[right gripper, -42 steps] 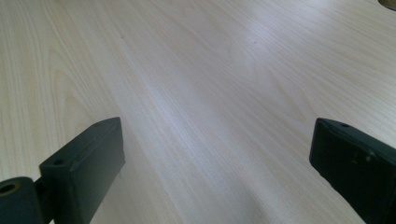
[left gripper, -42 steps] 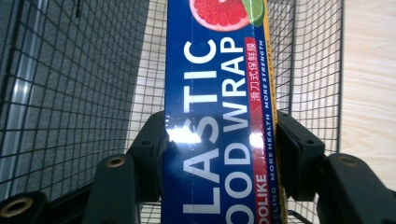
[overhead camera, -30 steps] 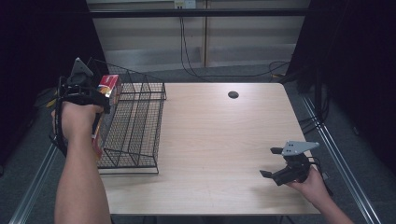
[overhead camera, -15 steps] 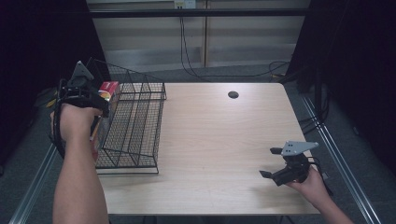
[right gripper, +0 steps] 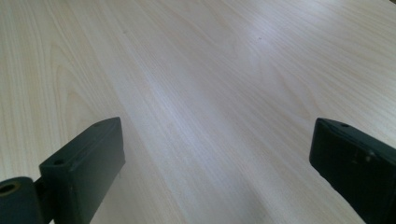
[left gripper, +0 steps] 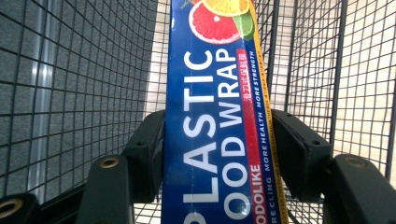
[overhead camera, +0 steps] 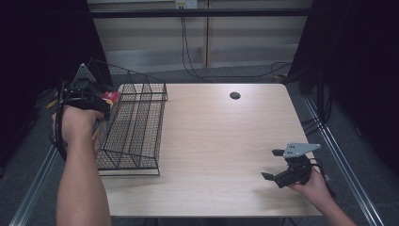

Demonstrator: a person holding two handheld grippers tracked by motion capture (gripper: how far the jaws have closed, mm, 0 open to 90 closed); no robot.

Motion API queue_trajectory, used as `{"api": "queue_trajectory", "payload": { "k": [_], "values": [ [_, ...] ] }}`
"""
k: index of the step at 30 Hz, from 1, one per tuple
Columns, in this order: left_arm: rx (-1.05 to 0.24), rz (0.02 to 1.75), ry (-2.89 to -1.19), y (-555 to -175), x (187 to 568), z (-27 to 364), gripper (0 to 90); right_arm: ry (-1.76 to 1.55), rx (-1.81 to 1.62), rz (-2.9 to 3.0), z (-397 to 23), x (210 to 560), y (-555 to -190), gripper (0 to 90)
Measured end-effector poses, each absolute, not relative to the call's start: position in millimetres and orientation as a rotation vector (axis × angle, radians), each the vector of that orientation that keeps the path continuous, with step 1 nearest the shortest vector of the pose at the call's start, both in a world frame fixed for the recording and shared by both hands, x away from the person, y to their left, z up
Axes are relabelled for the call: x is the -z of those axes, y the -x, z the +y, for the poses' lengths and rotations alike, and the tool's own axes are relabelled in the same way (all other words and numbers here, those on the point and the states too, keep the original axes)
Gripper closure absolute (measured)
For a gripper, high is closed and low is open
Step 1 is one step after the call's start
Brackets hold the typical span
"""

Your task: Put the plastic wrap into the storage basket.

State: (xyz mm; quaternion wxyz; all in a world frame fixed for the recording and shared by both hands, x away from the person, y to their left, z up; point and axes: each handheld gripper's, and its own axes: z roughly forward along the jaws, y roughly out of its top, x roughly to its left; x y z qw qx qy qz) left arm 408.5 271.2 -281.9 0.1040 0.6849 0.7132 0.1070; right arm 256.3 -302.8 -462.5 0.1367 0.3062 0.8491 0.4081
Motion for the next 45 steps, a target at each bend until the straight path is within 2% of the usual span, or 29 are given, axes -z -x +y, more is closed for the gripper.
{"api": "queue_trajectory", "payload": {
  "k": [10, 11, 17, 45],
  "values": [
    [-0.366, 2.057, -1.997, -406.4, 270.4, 273.5, 39.4, -0.887, -1.180, 2.456, -302.8, 462.5, -256.6, 3.1],
    [-0.333, 2.025, -1.969, -405.1, 264.8, 272.5, 40.2, -0.886, -1.183, 2.461, -302.6, 462.4, -256.4, 3.1],
    [-0.328, 1.959, -1.969, -405.2, 259.8, 258.7, 31.3, -0.878, -1.183, 2.460, -302.0, 461.6, -255.9, 3.1],
    [-0.212, 1.636, -2.026, -413.3, 267.0, 194.2, 14.5, -0.885, -1.189, 2.453, -303.0, 460.6, -256.0, 3.0]
  ]
}}
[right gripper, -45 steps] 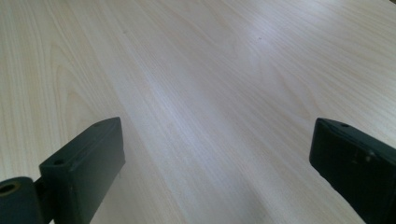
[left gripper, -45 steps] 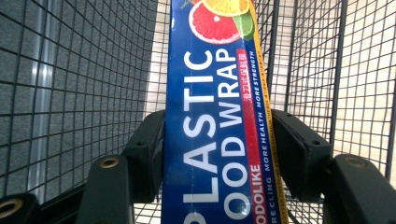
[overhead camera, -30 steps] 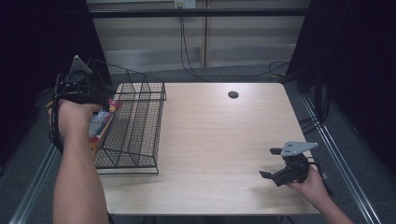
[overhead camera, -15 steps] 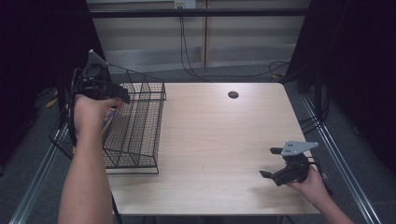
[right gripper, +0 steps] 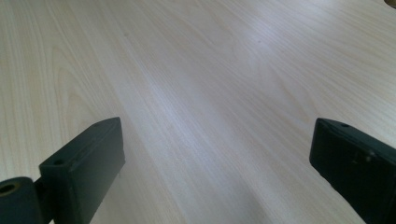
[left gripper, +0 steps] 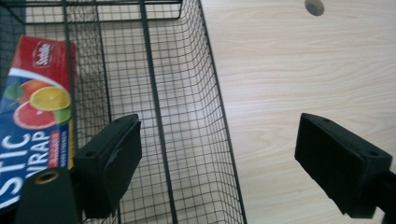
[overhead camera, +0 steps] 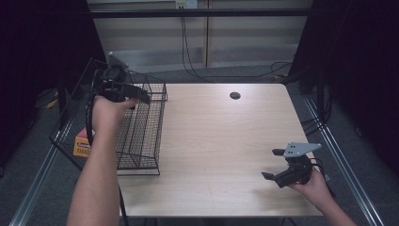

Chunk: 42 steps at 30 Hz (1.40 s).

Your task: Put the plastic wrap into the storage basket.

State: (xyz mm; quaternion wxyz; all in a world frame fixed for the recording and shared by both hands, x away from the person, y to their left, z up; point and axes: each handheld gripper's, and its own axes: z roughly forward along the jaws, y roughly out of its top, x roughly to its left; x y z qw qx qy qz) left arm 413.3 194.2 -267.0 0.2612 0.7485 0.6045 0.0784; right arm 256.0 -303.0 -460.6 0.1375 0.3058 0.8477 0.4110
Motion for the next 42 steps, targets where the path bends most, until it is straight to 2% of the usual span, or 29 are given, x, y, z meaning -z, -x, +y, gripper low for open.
{"api": "queue_trajectory", "payload": {
  "k": [8, 42],
  "values": [
    [-0.166, 1.554, -2.077, -414.3, 279.0, 176.4, 9.8, -0.882, -1.188, 2.448, -302.8, 460.6, -256.1, 2.9],
    [-0.029, 1.208, -2.184, -399.4, 314.4, 93.6, 9.7, -0.874, -1.189, 2.446, -302.9, 460.7, -256.2, 2.9]
  ]
}}
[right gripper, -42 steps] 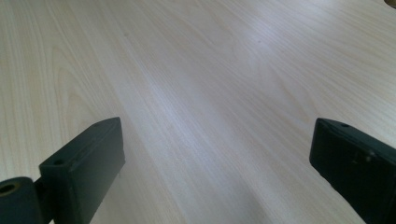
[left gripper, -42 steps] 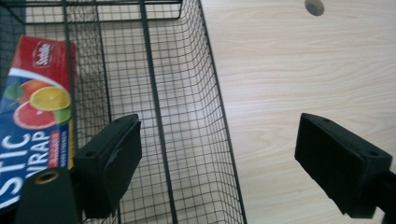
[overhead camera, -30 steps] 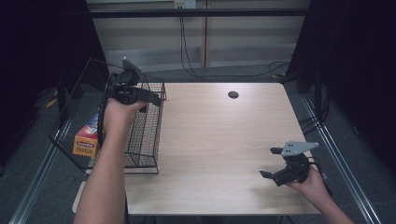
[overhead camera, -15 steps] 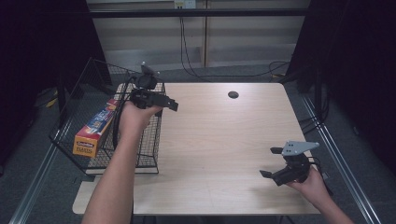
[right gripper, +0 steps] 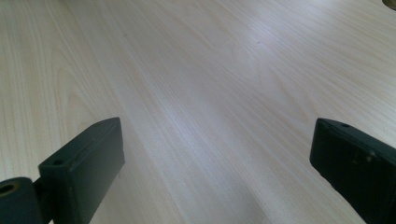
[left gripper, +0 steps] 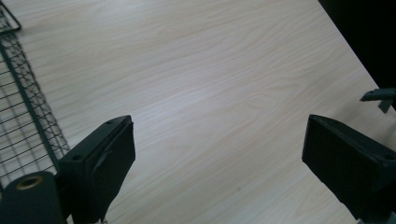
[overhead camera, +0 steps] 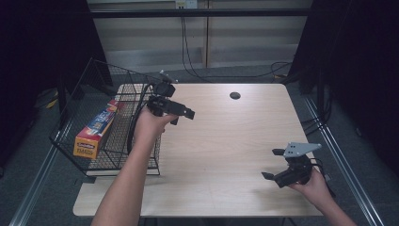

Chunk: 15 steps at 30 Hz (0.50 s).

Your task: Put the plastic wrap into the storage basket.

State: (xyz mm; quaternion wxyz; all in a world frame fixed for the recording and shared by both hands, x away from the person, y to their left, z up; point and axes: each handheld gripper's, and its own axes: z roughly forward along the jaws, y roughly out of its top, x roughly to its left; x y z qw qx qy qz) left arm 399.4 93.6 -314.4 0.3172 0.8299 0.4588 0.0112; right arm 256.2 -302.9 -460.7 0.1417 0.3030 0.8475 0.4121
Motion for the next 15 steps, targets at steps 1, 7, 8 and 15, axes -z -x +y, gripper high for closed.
{"api": "queue_trajectory", "payload": {
  "k": [1, 7, 8, 15],
  "values": [
    [-0.026, 1.192, -2.202, -398.7, 315.4, 91.9, 9.7, -0.875, -1.190, 2.447, -302.8, 460.7, -256.2, 2.9],
    [-0.010, 1.149, -2.211, -394.4, 323.9, 82.3, 10.0, -0.883, -1.183, 2.447, -302.4, 460.7, -255.7, 2.9],
    [-0.005, 1.145, -2.211, -393.7, 325.6, 81.1, 10.0, -0.880, -1.186, 2.449, -302.6, 460.6, -255.7, 2.9],
    [0.004, 1.098, -2.228, -386.1, 340.4, 72.2, 10.0, -0.874, -1.182, 2.452, -302.4, 461.0, -255.7, 2.9]
  ]
}}
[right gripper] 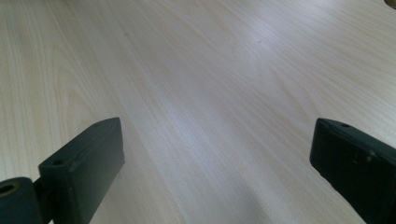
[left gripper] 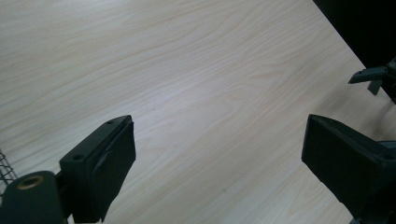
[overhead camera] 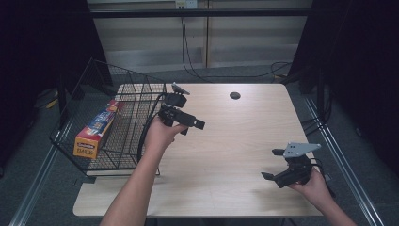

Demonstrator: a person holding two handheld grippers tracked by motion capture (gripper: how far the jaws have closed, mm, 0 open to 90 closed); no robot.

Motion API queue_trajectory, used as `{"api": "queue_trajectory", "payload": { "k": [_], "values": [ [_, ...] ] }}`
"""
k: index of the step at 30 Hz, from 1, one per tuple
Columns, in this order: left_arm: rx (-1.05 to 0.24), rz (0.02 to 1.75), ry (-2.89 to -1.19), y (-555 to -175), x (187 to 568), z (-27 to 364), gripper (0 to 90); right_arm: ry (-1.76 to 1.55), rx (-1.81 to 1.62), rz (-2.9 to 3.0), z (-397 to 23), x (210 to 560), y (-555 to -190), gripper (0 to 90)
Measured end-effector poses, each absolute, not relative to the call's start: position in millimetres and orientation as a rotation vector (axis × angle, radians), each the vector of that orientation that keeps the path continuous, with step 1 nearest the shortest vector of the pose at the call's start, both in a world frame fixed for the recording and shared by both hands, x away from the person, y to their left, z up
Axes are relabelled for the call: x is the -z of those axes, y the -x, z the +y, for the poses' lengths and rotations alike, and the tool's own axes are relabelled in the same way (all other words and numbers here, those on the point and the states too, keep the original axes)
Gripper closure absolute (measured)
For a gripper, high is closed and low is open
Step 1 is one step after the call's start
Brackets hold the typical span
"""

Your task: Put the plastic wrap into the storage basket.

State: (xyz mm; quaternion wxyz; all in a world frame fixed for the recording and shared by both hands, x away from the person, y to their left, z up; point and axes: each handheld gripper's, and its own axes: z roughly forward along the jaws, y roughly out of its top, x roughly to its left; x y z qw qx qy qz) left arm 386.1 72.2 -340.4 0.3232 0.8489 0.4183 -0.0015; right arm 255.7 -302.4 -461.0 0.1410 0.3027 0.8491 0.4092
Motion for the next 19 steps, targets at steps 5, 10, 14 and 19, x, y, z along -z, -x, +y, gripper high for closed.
{"api": "queue_trajectory", "payload": {
  "k": [5, 10, 14, 19],
  "values": [
    [0.023, 1.075, -2.228, -382.0, 348.8, 67.9, 10.0, -0.874, -1.182, 2.453, -302.4, 461.0, -255.8, 2.9],
    [0.031, 1.058, -2.228, -375.4, 362.0, 62.7, 9.9, -0.873, -1.178, 2.455, -302.2, 461.2, -255.7, 2.8],
    [0.011, 1.034, -2.236, -369.6, 369.0, 58.3, 9.7, -0.873, -1.172, 2.458, -301.8, 461.6, -255.7, 2.8],
    [0.017, 1.002, -2.244, -360.8, 376.2, 52.5, 9.2, -0.879, -1.156, 2.467, -300.3, 464.7, -256.3, 2.0]
  ]
}}
